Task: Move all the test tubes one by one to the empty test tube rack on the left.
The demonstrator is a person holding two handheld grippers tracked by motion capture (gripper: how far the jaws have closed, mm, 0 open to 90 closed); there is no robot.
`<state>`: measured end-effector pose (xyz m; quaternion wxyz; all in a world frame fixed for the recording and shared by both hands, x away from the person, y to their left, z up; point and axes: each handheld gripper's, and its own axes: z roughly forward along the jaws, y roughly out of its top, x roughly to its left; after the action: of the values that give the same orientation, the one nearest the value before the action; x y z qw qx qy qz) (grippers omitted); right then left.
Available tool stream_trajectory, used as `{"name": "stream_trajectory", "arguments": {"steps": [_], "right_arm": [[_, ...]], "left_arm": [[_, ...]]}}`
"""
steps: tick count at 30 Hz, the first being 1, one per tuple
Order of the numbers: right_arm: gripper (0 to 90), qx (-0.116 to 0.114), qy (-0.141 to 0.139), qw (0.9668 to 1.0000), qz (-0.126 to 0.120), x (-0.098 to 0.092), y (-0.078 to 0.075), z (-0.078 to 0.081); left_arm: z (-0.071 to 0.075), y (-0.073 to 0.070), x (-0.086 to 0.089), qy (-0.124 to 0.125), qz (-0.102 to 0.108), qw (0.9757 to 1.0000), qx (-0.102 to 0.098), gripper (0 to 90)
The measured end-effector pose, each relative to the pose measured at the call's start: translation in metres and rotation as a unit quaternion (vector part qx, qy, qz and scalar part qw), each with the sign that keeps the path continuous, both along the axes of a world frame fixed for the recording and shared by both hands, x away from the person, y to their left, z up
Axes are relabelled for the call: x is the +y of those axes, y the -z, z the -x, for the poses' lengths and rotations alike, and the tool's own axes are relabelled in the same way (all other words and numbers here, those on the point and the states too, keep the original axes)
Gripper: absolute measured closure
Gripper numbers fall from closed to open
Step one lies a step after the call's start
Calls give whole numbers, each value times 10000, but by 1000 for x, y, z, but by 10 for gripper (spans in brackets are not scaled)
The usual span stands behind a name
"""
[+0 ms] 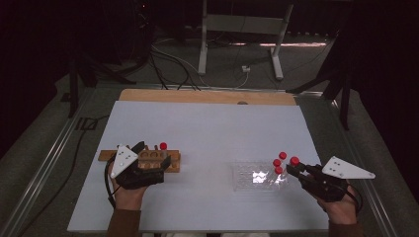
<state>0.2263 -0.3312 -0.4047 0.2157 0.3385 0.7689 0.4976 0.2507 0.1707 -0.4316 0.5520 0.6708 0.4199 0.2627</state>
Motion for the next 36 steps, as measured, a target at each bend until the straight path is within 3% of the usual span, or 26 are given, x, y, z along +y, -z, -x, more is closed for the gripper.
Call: {"name": "stream_trajectory", "arguments": {"steps": [8,18,30,36], "right_arm": [[736,115,-301,9993,-171,7,-2,1],[735,123,-476,9982,-332,27,-3,-5],[735,182,-611,9971,-423,52,-5,-23],[735,218,-639,9967,-458,62,-4,-27]], "left_arm": [[4,-6,-19,252,-25,9997,-18,16],[8,-10,-60,834,-187,9963,-15,22],[3,-6,-120,1615,-411,9860,67,52],[-1,-2,-151,1932,-556,9795,89,75]]}}
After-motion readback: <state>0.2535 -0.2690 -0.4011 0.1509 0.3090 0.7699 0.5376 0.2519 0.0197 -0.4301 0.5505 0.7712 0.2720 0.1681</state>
